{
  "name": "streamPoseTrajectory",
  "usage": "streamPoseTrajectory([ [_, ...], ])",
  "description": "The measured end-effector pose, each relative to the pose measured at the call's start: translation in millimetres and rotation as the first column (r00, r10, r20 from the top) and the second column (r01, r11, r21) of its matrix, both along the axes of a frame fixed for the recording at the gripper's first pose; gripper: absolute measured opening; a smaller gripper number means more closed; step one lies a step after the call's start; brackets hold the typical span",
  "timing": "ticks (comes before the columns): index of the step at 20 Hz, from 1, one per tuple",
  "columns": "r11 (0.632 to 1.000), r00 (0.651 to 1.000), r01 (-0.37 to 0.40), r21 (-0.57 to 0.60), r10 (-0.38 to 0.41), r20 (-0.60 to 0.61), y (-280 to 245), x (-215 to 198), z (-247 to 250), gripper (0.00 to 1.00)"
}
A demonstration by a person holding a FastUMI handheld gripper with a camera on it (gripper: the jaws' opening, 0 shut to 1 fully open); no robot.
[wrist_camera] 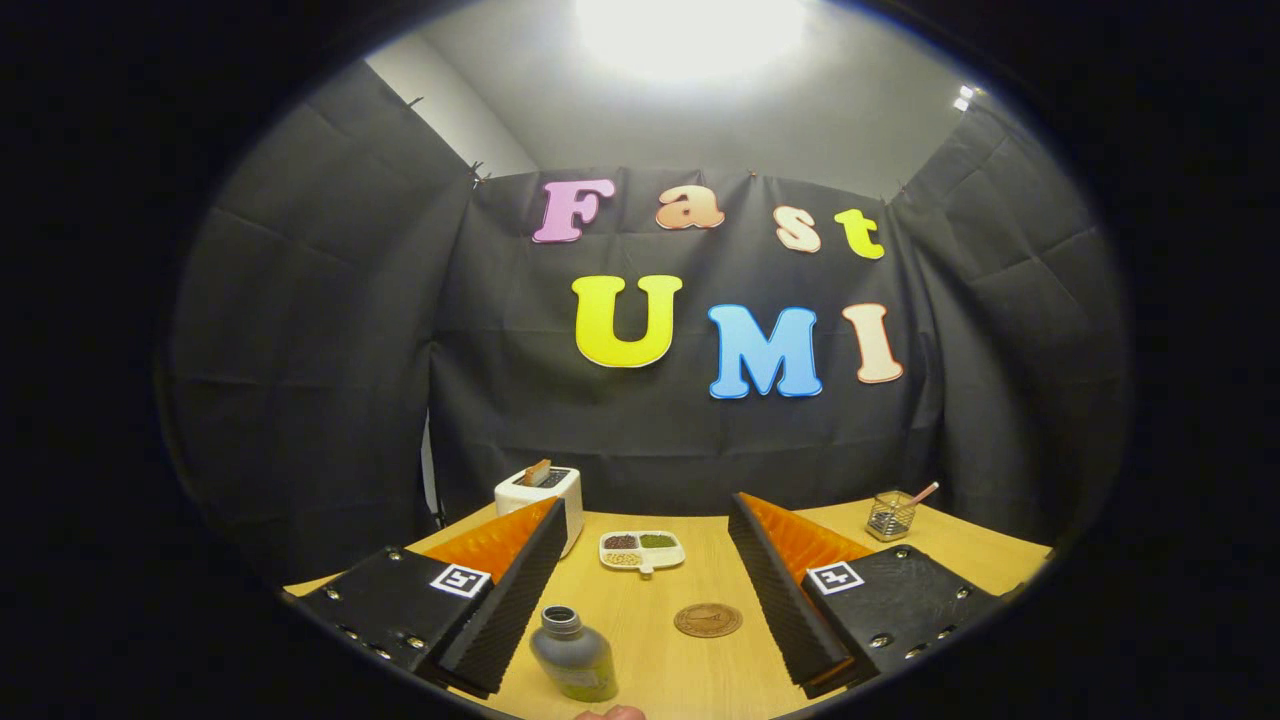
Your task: Take the bottle from table, then pour the juice into the cup, finally place the bottle on the coaster
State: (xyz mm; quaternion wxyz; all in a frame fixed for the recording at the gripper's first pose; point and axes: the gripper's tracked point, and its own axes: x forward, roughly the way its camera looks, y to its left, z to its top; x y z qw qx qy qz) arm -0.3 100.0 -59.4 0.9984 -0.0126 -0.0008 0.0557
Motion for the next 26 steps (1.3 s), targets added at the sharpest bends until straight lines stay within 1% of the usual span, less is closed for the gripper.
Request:
streamPoseTrajectory([
  [4, 1.0, 0.999, -0.002, 0.028, 0.004, -0.044, 16, 2, -29, 0.99],
  [17, 1.0, 0.982, 0.011, 0.008, -0.009, -0.191, 43, 9, -123, 1.0],
  [26, 1.0, 0.947, 0.027, 0.006, -0.024, -0.32, 48, 11, -184, 1.0],
])
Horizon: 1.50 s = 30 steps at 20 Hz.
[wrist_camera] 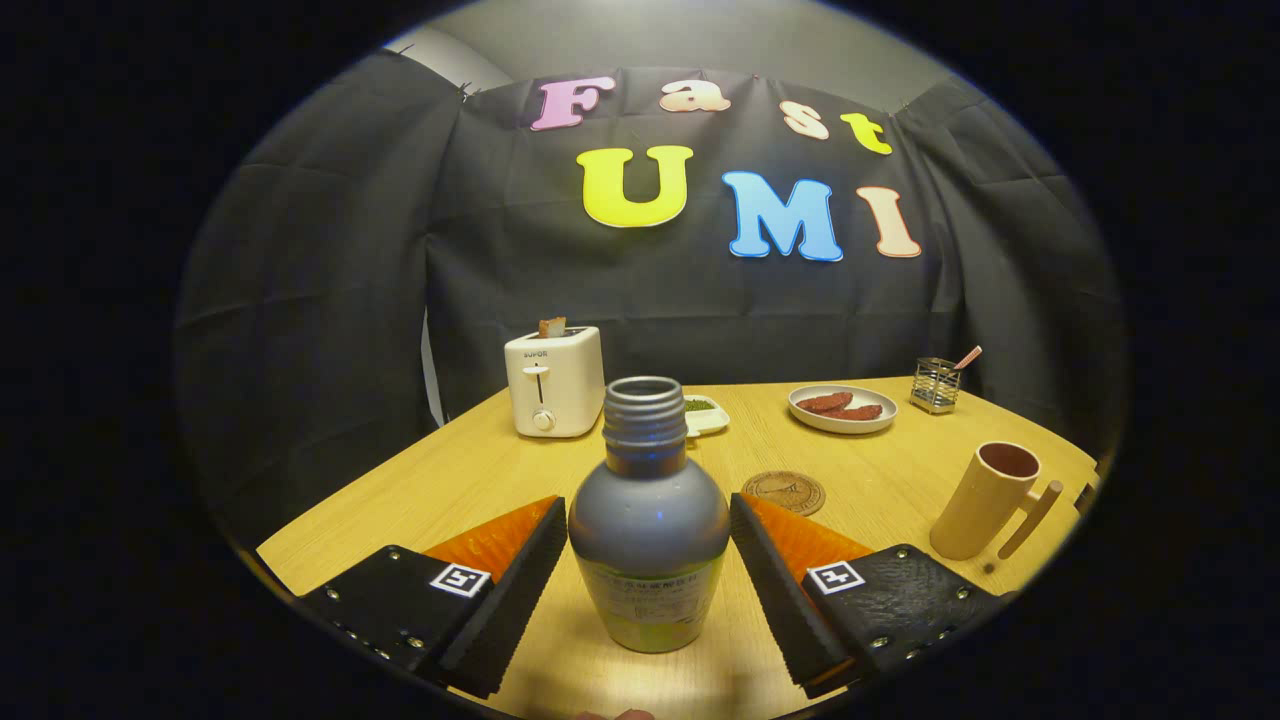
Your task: Take the bottle from table, then pour the juice into the cup, finally place the bottle on the coaster
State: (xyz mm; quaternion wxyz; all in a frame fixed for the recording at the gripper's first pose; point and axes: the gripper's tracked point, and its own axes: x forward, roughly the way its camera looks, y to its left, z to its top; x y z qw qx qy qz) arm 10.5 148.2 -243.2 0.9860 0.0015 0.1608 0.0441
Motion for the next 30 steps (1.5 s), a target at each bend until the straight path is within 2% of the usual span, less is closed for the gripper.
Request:
streamPoseTrajectory([
  [11, 1.0, 0.991, 0.006, -0.02, -0.009, -0.135, -4, -18, -52, 1.0],
  [17, 0.999, 0.987, -0.003, -0.032, -0.002, -0.158, -2, -18, -56, 1.0],
  [18, 0.999, 0.988, -0.004, -0.033, -0.001, -0.157, -1, -18, -56, 0.92],
  [20, 1.0, 0.987, 0.0, -0.031, -0.005, -0.16, -1, -19, -56, 0.82],
  [30, 0.998, 0.985, 0.014, 0.064, -0.003, -0.173, 0, -10, -37, 0.78],
])
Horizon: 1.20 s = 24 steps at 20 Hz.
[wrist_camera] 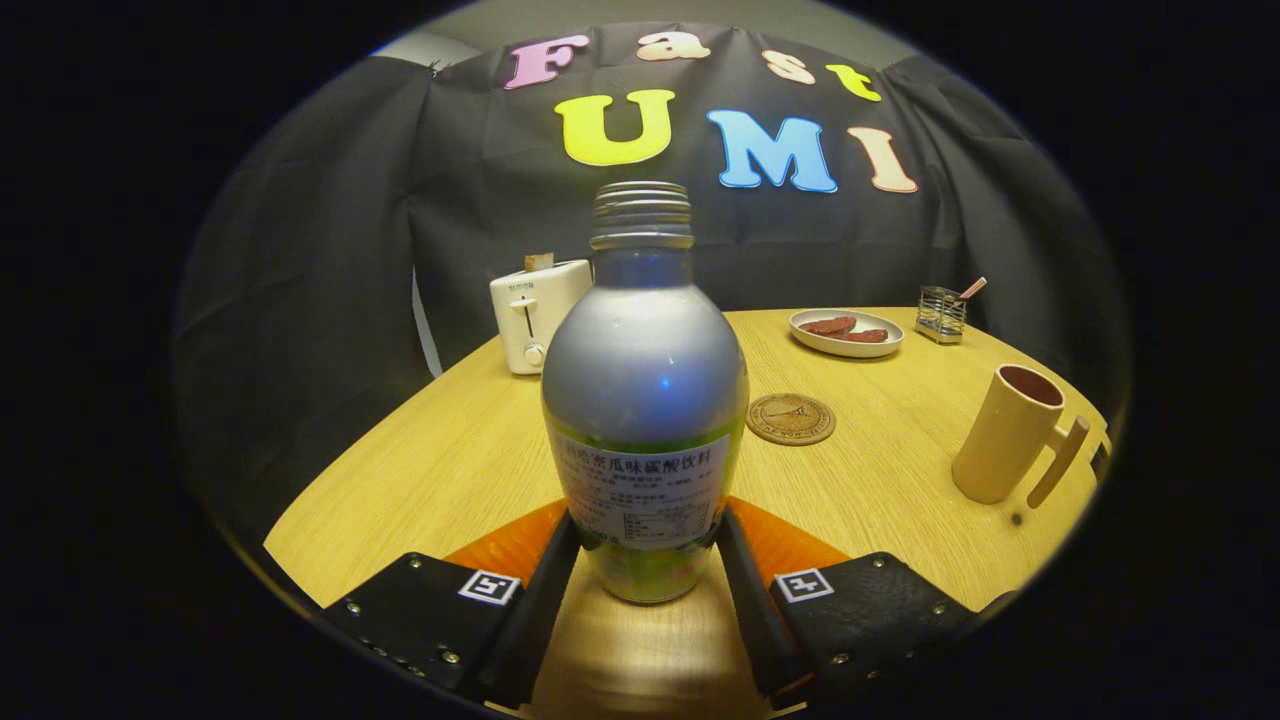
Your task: Take the bottle from table, then pour the juice into the cup, finally place the bottle on the coaster
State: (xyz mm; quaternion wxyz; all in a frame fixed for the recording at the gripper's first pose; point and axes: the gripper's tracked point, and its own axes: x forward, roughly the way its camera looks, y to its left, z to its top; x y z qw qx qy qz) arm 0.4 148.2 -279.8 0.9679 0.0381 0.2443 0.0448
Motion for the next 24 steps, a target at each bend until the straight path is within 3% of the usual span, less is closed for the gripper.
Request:
streamPoseTrajectory([
  [13, 0.982, 0.999, 0.014, 0.187, -0.019, 0.028, -16, 19, 44, 0.78],
  [24, 0.91, 0.995, 0.093, 0.405, -0.093, -0.02, -61, 26, 54, 0.78],
])
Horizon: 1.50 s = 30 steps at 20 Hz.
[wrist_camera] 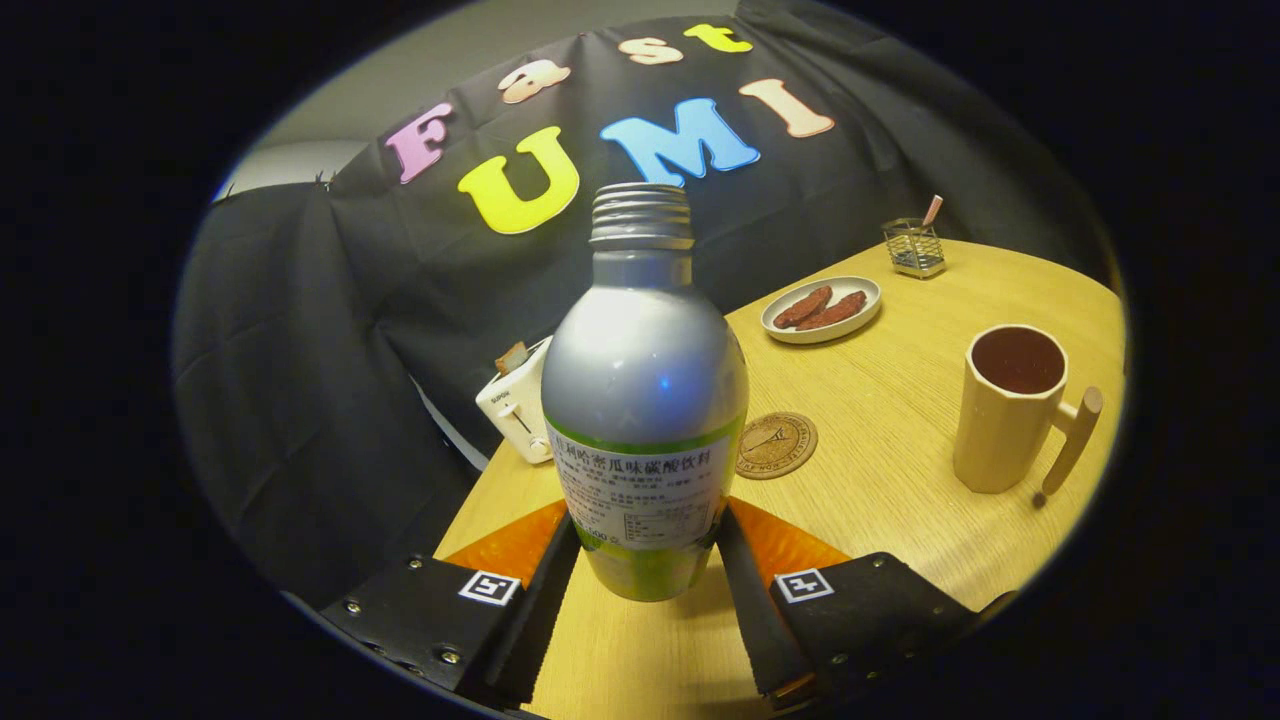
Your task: Take the bottle from table, then pour the juice into the cup, finally place the bottle on the coaster
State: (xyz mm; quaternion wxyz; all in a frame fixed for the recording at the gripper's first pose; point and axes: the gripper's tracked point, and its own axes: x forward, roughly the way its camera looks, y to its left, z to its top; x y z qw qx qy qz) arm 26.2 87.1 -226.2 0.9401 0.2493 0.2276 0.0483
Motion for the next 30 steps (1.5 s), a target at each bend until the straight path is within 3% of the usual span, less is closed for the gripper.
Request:
streamPoseTrajectory([
  [7, 0.987, 0.998, 0.056, 0.148, -0.05, -0.042, -27, -1, -6, 0.78],
  [17, 0.929, 0.986, 0.154, 0.337, -0.123, -0.112, -53, 0, -18, 0.78],
  [30, 0.797, 0.964, 0.251, 0.55, -0.154, -0.217, -68, -2, -36, 0.78],
])
